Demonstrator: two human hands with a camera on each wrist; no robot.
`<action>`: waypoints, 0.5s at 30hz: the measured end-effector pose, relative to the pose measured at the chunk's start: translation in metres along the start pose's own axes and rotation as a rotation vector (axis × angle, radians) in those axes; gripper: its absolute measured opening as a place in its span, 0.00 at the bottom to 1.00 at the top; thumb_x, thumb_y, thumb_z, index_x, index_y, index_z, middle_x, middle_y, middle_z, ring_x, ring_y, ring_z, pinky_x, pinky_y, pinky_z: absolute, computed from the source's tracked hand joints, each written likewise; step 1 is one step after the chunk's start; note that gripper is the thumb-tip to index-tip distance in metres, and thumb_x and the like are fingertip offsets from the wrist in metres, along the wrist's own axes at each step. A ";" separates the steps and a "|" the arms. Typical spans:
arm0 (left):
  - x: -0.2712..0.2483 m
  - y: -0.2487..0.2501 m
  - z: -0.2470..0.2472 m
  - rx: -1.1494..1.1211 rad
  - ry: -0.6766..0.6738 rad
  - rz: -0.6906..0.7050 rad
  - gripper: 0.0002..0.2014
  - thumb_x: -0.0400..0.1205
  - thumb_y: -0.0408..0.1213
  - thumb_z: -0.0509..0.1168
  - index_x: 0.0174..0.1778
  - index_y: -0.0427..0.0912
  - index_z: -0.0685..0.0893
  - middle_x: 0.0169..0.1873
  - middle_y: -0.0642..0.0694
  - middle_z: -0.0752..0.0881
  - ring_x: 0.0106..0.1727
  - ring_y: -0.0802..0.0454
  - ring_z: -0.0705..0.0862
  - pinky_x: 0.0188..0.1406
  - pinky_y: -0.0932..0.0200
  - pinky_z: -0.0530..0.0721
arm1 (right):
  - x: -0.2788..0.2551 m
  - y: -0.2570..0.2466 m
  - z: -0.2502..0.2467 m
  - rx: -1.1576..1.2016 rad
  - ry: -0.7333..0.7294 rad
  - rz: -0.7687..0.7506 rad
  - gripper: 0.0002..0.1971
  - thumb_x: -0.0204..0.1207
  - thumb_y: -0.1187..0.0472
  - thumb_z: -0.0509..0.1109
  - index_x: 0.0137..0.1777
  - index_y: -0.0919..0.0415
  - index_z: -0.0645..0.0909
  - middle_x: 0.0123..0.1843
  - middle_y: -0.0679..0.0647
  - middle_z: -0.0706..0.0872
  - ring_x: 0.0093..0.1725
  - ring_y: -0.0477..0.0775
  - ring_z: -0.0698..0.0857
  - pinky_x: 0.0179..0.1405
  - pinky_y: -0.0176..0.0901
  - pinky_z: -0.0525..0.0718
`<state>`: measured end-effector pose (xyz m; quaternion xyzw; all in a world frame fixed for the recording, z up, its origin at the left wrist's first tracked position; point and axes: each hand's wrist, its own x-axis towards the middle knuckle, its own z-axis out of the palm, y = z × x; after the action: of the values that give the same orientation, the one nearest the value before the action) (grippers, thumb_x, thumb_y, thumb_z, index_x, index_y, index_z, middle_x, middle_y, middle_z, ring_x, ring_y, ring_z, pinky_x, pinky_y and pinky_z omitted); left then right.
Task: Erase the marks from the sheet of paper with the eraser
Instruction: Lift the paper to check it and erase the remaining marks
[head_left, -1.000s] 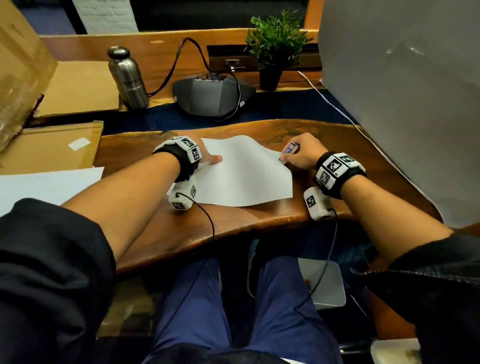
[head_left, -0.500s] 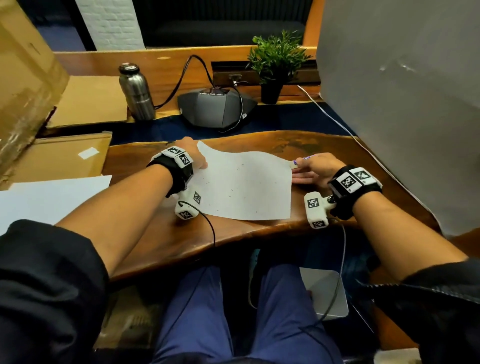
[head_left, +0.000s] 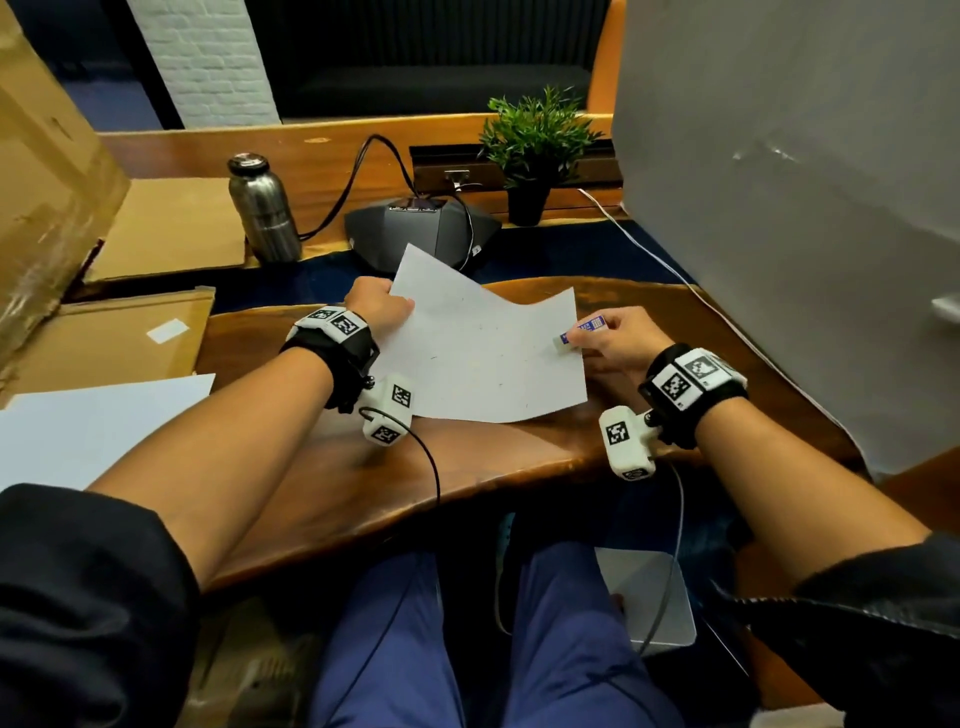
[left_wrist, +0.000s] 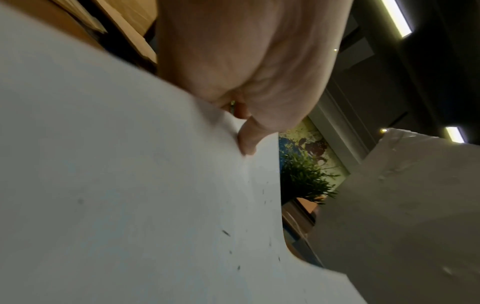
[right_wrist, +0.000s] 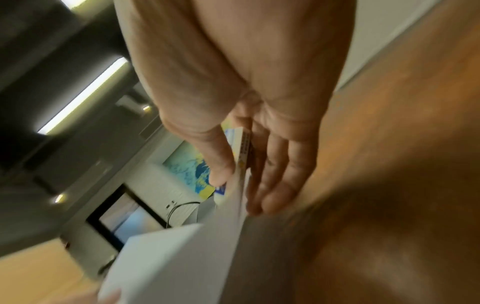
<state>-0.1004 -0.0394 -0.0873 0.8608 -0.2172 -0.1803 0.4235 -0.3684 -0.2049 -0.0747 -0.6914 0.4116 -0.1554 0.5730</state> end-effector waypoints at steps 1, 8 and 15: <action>0.000 0.003 0.002 -0.047 0.016 0.045 0.12 0.73 0.39 0.69 0.47 0.35 0.89 0.48 0.35 0.90 0.51 0.36 0.89 0.55 0.42 0.88 | 0.003 -0.002 0.000 -0.092 0.068 -0.071 0.11 0.75 0.64 0.78 0.55 0.68 0.88 0.52 0.61 0.91 0.51 0.60 0.91 0.49 0.51 0.91; -0.025 0.047 0.007 -0.347 0.118 0.465 0.08 0.80 0.40 0.65 0.52 0.42 0.85 0.50 0.39 0.90 0.53 0.39 0.88 0.55 0.39 0.87 | -0.005 -0.028 -0.024 -0.373 0.344 -0.500 0.06 0.72 0.56 0.81 0.48 0.50 0.91 0.47 0.47 0.91 0.53 0.52 0.87 0.61 0.54 0.86; -0.070 0.038 0.032 -0.456 0.006 0.547 0.06 0.85 0.34 0.66 0.56 0.43 0.81 0.51 0.46 0.88 0.51 0.54 0.87 0.54 0.52 0.87 | -0.035 0.014 -0.032 -0.481 0.401 -0.597 0.10 0.70 0.61 0.82 0.51 0.57 0.93 0.46 0.48 0.92 0.43 0.42 0.86 0.48 0.28 0.83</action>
<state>-0.1831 -0.0443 -0.0659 0.6548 -0.3926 -0.1014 0.6379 -0.4169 -0.1997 -0.0688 -0.8501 0.3211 -0.3454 0.2343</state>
